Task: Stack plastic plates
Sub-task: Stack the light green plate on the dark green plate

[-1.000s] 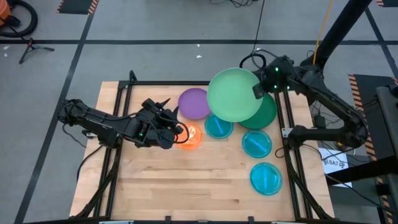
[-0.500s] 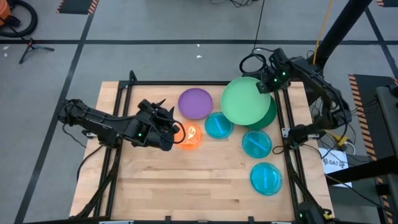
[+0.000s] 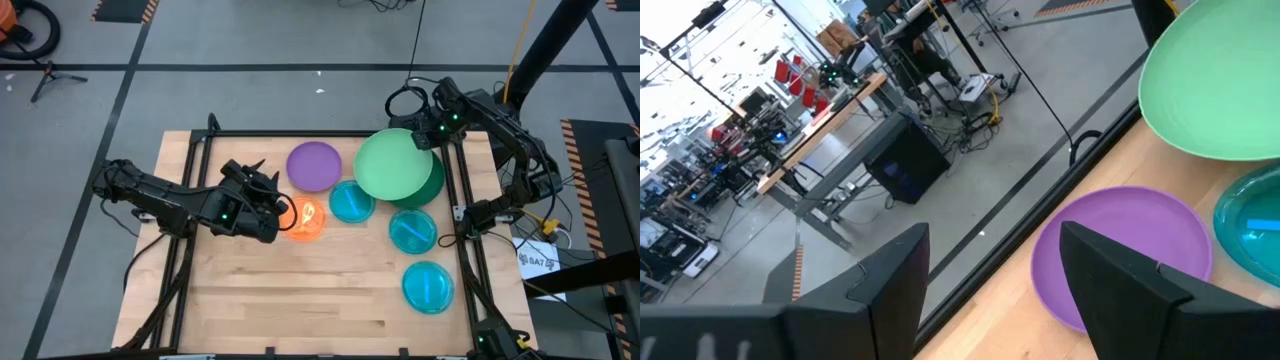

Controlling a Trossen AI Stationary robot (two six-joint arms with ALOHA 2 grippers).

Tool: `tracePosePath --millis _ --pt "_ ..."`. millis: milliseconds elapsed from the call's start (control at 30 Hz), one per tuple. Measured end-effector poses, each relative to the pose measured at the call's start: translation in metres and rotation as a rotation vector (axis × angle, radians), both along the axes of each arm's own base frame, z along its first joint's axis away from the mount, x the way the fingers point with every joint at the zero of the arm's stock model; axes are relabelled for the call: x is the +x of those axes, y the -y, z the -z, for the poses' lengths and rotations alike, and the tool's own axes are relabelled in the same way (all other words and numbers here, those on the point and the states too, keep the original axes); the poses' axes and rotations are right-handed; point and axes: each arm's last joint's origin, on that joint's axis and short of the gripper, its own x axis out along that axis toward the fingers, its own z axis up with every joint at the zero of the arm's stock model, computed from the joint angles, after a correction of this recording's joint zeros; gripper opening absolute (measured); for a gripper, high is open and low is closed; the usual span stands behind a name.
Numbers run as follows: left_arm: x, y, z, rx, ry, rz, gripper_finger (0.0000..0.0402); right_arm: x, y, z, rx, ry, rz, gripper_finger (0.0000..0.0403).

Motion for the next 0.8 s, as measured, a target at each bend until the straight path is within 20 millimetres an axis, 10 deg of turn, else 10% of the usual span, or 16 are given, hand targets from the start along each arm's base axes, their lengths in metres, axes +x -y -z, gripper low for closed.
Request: tracePosePath --millis 800 --pt "0.0 0.0 0.0 0.001 -0.001 0.0 0.023 0.0003 0.0024 -0.0001 -0.02 -0.015 0.047 0.0091"
